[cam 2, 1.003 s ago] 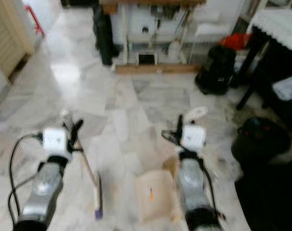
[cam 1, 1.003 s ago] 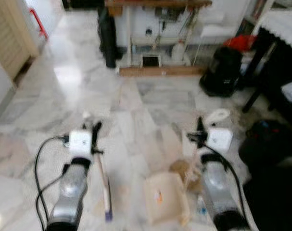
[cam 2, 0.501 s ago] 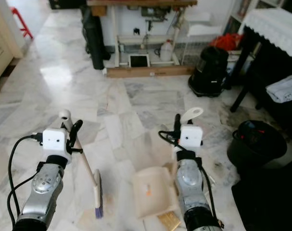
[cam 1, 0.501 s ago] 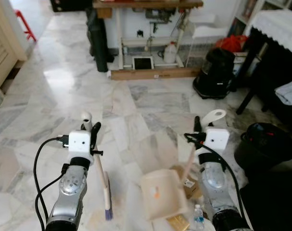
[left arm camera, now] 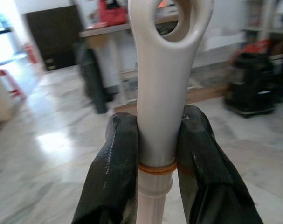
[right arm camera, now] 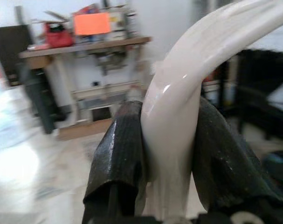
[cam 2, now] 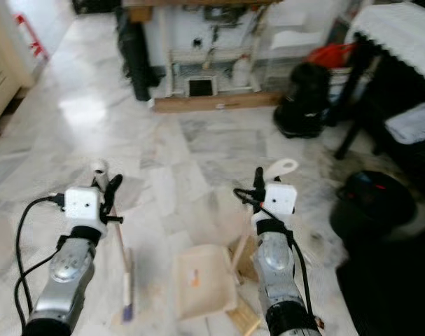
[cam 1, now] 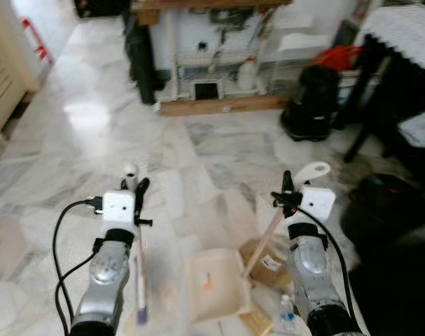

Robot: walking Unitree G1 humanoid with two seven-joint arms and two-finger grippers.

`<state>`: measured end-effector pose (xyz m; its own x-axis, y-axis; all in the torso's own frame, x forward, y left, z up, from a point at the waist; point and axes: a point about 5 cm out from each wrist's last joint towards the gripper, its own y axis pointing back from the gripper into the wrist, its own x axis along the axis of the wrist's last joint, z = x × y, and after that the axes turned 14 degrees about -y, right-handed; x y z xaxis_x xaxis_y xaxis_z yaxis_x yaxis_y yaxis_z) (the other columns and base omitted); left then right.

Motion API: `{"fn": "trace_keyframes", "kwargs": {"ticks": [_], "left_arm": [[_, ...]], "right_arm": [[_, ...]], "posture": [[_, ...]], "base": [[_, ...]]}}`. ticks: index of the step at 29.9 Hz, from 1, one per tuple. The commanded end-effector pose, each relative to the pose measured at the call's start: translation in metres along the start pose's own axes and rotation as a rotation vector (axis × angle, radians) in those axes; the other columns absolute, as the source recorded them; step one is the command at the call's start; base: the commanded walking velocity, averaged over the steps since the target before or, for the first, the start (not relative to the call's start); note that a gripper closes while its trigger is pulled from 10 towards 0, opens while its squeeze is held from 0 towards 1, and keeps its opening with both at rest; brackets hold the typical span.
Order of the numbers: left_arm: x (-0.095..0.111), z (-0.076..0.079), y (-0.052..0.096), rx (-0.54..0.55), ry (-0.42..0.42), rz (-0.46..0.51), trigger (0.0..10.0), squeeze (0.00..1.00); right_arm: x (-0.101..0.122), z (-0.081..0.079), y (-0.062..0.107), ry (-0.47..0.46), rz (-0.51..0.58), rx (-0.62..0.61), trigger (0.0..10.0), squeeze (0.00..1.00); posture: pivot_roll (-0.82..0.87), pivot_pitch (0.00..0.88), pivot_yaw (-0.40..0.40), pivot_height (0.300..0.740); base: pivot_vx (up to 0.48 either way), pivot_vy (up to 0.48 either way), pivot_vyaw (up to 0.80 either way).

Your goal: Sweep floor

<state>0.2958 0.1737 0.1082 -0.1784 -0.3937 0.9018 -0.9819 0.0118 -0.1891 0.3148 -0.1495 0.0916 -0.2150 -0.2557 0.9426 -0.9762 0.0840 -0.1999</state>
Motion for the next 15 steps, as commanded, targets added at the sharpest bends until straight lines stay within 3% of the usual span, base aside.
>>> {"fn": "trace_keyframes", "kwargs": {"ticks": [1,15], "left_arm": [[0.0087,-0.0041,-0.0034,0.015,0.001,0.048,10.0,0.0],[0.0125,-0.0076,-0.0049,0.034,0.0,0.066,10.0,0.0]], "right_arm": [[0.0067,-0.0008,-0.0044,0.012,0.028,0.009,10.0,0.0],[0.0081,0.0,-0.0053,0.014,0.033,0.007,10.0,0.0]], "posture": [[0.0,0.084,0.005,0.74],[0.0,0.081,0.004,0.74]], "base": [[0.0,0.0,-0.8],[0.0,0.0,-0.8]]}}
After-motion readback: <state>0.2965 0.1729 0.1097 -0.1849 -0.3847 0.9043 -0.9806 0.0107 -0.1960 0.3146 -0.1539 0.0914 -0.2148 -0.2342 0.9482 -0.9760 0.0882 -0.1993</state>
